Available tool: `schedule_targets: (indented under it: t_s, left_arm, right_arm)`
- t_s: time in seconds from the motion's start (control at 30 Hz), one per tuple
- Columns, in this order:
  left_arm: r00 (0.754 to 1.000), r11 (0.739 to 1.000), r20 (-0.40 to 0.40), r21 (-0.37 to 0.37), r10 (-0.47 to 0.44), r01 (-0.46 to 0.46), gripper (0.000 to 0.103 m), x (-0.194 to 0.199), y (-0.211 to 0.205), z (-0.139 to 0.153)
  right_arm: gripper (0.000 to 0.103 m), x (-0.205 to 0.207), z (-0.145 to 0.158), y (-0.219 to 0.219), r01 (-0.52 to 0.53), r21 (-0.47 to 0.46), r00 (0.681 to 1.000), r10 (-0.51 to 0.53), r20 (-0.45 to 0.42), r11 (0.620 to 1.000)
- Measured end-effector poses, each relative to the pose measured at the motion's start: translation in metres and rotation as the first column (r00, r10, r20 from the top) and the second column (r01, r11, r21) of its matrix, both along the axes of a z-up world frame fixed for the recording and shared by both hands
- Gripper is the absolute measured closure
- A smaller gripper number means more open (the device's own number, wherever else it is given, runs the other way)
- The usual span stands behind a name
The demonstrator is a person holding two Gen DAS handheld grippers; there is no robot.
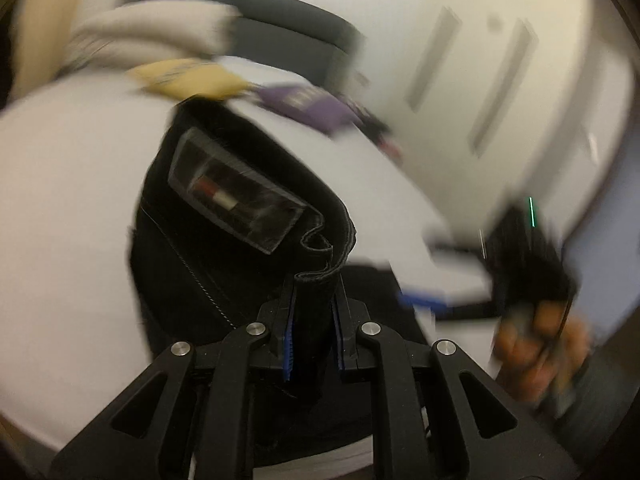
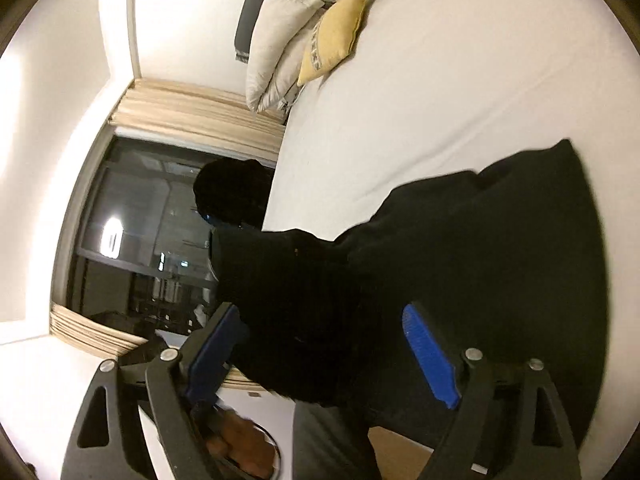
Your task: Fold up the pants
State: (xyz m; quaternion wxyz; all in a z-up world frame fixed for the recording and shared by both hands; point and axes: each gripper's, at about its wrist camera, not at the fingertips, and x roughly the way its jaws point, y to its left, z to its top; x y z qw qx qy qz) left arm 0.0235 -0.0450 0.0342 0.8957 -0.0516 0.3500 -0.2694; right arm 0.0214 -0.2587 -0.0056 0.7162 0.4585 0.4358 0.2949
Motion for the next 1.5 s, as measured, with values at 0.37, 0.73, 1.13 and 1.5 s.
schedule_targets:
  t_s: [0.37, 0.73, 1.13, 1.5]
  left_arm:
    - [0.980, 0.948, 0.003, 0.253, -0.199, 0.192, 0.090, -0.051, -0.089, -0.044]
    - [0.962, 0.914, 0.071, 0.336, -0.263, 0.226, 0.090, -0.074, -0.133, -0.036]
    - [0.946, 0.878, 0.019, 0.380, -0.323, 0.292, 0.090, -0.070, -0.198, -0.063]
    - [0.932, 0.897, -0.054, 0.256, -0.359, 0.360, 0.043, -0.086, -0.191, -0.078]
  right_arm:
    - [0.015, 0.014, -0.025, -0.014, -0.069, -0.078, 0.995, 0.062, -0.083, 0.995]
    - [0.087, 0.016, -0.028, -0.022, -0.110, -0.231, 0.994, 0.102, -0.046, 0.967]
    - [0.088, 0.021, -0.050, -0.069, -0.050, -0.250, 0.998, 0.041, -0.042, 0.967]
    - [0.079, 0.006, -0.080, -0.093, 0.020, -0.181, 0.998, -0.032, -0.061, 0.983]
